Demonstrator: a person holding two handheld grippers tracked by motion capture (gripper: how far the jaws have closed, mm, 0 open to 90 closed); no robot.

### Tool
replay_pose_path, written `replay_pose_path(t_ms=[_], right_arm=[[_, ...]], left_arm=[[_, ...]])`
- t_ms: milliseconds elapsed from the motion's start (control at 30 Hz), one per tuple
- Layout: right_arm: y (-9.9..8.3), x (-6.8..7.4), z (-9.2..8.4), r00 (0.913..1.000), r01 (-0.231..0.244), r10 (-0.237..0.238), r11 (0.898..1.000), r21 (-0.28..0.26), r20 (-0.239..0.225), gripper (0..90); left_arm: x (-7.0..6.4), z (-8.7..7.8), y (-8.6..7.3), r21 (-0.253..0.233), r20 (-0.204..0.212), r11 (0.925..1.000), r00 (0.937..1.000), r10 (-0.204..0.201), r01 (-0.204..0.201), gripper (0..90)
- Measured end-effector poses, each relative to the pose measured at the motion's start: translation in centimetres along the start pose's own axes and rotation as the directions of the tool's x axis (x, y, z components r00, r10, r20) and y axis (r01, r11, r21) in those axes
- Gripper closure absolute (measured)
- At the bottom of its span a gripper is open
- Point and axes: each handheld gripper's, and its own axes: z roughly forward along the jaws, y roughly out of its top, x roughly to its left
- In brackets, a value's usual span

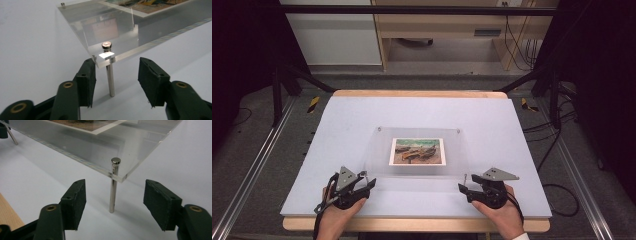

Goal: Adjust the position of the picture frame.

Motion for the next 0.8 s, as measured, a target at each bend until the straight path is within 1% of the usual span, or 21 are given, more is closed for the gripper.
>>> replay_pose_path(t_ms=[67,133,267,300,433,567,667,800], right_arm=[[-0.1,0.0,-0.5,0.9999,-0.004,0.004,1.000,-0.004,0.011,30.3],[-0.1,-0.1,-1.0,0.9998,0.001,-0.001,1.000,-0.018,0.021,26.7],[-0.1,-0.5,-1.9,0.9992,-0.012,0.013,0.999,-0.040,0.037,22.3],[-0.1,-0.6,-2.1,0.9991,-0.011,0.013,0.999,-0.049,0.039,21.3],[0.2,-0.9,-2.8,0.9984,-0.038,0.041,0.997,-0.071,0.039,17.6],[0.4,-1.2,-3.1,0.9985,-0.039,0.042,0.995,-0.089,0.035,14.5],[0.7,-1.1,-3.4,0.9982,-0.036,0.041,0.993,-0.111,0.043,13.9],[1.4,-0.8,-3.8,0.9976,-0.012,0.022,0.990,-0.140,0.066,16.9]], left_arm=[[0.0,-0.2,0.0,-0.007,0.005,0.9998,0.9999,-0.016,0.016,41.6],[0.1,-0.5,0.0,-0.007,0.016,0.9996,0.9995,-0.027,0.027,36.6],[0.4,-1.1,0.0,-0.014,0.043,0.9979,0.9972,-0.062,0.063,29.4],[0.4,-1.2,0.0,-0.016,0.044,0.9977,0.9969,-0.065,0.066,27.3],[0.6,-2.0,0.1,-0.039,0.057,0.9953,0.9946,-0.086,0.089,21.6],[0.9,-2.9,0.3,-0.074,0.065,0.9904,0.9916,-0.112,0.117,17.4],[1.0,-3.5,0.6,-0.092,0.069,0.9880,0.9906,-0.118,0.124,14.6],[1.1,-4.0,1.4,-0.116,0.064,0.9872,0.9927,-0.102,0.109,13.2]])
